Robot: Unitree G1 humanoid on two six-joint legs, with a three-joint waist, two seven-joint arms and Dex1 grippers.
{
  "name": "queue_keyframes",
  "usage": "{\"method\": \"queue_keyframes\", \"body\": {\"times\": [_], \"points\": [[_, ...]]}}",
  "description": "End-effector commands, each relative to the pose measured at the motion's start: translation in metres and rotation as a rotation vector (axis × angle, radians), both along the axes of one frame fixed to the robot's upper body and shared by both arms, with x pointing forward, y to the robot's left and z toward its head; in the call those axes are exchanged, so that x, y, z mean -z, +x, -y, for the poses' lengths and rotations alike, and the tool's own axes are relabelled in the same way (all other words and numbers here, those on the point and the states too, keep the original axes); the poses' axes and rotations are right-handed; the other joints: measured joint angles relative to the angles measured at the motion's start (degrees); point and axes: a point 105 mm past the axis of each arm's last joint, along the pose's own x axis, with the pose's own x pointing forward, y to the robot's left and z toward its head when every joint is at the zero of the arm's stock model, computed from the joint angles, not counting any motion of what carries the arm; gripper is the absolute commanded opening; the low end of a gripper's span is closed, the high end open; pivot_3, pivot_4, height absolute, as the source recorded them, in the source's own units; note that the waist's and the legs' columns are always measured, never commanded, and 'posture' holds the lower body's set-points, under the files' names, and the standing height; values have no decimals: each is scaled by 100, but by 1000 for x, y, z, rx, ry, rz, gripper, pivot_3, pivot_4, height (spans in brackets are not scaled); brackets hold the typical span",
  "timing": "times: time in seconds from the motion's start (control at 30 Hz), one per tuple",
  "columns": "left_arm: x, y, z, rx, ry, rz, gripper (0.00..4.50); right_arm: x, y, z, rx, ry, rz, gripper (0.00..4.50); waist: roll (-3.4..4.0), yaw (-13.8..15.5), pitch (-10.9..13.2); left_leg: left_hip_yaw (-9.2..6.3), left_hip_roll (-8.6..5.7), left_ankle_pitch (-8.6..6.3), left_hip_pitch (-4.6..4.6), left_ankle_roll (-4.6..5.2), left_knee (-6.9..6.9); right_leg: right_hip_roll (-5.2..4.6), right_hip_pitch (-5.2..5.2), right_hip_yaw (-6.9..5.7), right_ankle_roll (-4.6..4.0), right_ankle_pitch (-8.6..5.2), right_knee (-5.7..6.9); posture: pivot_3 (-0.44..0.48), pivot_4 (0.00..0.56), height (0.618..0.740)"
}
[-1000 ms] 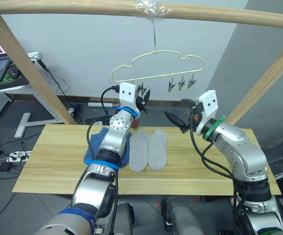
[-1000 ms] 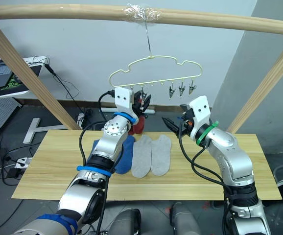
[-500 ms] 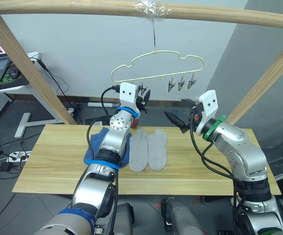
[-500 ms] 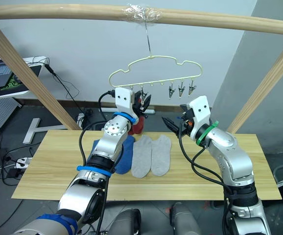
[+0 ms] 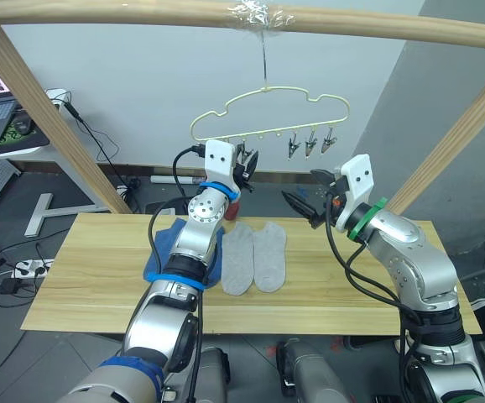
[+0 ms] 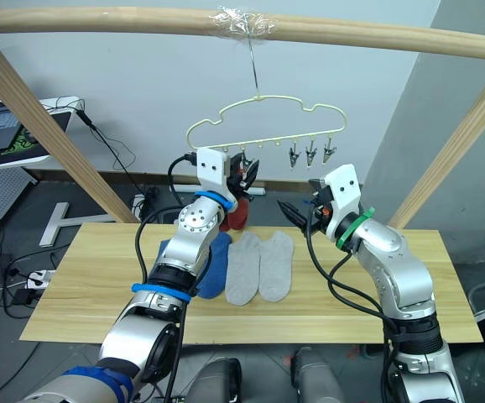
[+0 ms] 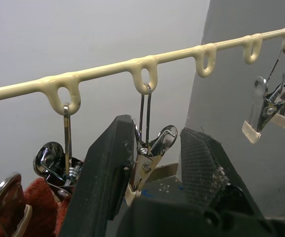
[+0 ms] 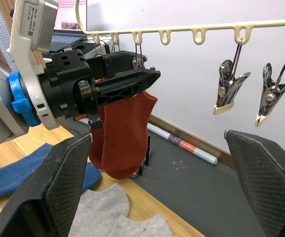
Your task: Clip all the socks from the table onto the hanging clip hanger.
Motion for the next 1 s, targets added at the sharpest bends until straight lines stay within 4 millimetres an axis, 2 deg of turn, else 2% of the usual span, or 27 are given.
{"method": "queue_keyframes", "body": {"times": [0.03, 0.1, 0.2, 0.3, 0.4, 0.6, 0.67, 0.73, 0.77, 0.83, 0.93, 1.0], "points": [[-17, -1, 2, 4, -4, 62, 1845, -14, -5, 0, -4, 16, 54, 4500, 0, 0, 0, 0, 0, 0, 0, 0, 0, 0, 0, 0, 0, 0, 0, -114, 225, 740], [-17, -1, 2, 5, -4, 63, 1845, -14, -5, 0, -4, 17, 53, 4500, 0, 0, 0, 0, 0, 0, 0, 0, 0, 0, 0, 0, 0, 0, 0, -114, 226, 740], [-17, -2, 3, 11, -7, 66, 1294, -14, -5, 1, -4, 16, 52, 4500, 0, 0, 0, 0, 0, 0, 0, 0, 0, 0, 0, 0, 0, 0, 0, -115, 226, 740], [-18, -2, 3, 14, -12, 67, 495, -14, -5, 0, -4, 17, 52, 4500, 0, 0, 0, 0, 0, 0, 0, 0, 0, 0, 0, 0, 0, 0, 0, -114, 228, 740], [-18, -3, 4, 17, -14, 68, 110, -13, -6, 0, -5, 17, 50, 4500, 0, 0, 1, 0, 0, 0, 0, 0, 0, 0, 0, 0, 0, 0, 0, -113, 230, 740], [-16, -4, 2, 20, -25, 52, 3, -10, -6, -3, -13, 18, 43, 4500, 0, 0, 1, 0, 0, 0, 0, 0, -1, 0, 0, 0, 0, 0, 0, -109, 232, 740], [-12, -5, -3, 27, -142, -20, 3, -2, -7, -10, -29, -6, 30, 4500, 0, -2, 1, -1, 0, 0, 0, 0, -1, 0, 0, -1, 0, 0, -1, -105, 235, 740], [-8, -8, -7, 76, -316, -123, 3, 25, -6, -21, -58, -120, -23, 4500, 0, -7, 1, 0, 4, 0, 0, 0, -2, 0, 0, 0, 0, 0, -3, -105, 235, 740], [-7, -10, -7, 93, -353, -146, 3, 32, -7, -22, -65, -152, -35, 4500, 0, -12, 1, 0, 5, 0, 1, 0, -2, 0, 0, 0, 0, -1, -2, -100, 238, 740], [-6, -13, -15, 130, -462, -217, 3, 65, -2, -30, -67, -217, -99, 4500, 0, -15, 1, -2, 5, 0, 1, 0, -1, 0, 0, -3, 0, -1, 0, -90, 238, 740], [-6, -19, -22, 167, -538, -276, 3, 101, 7, -38, -67, -293, -157, 4500, 1, -33, 3, 0, 3, 0, 11, 0, 0, 3, 3, 2, 0, -1, 7, -77, 239, 740], [-7, -22, -24, 182, -550, -295, 3, 118, 12, -41, -56, -308, -196, 4500, 2, -41, 5, 1, 4, 0, 16, 0, 1, 5, 4, 5, -1, -1, 10, -66, 239, 740]]}}
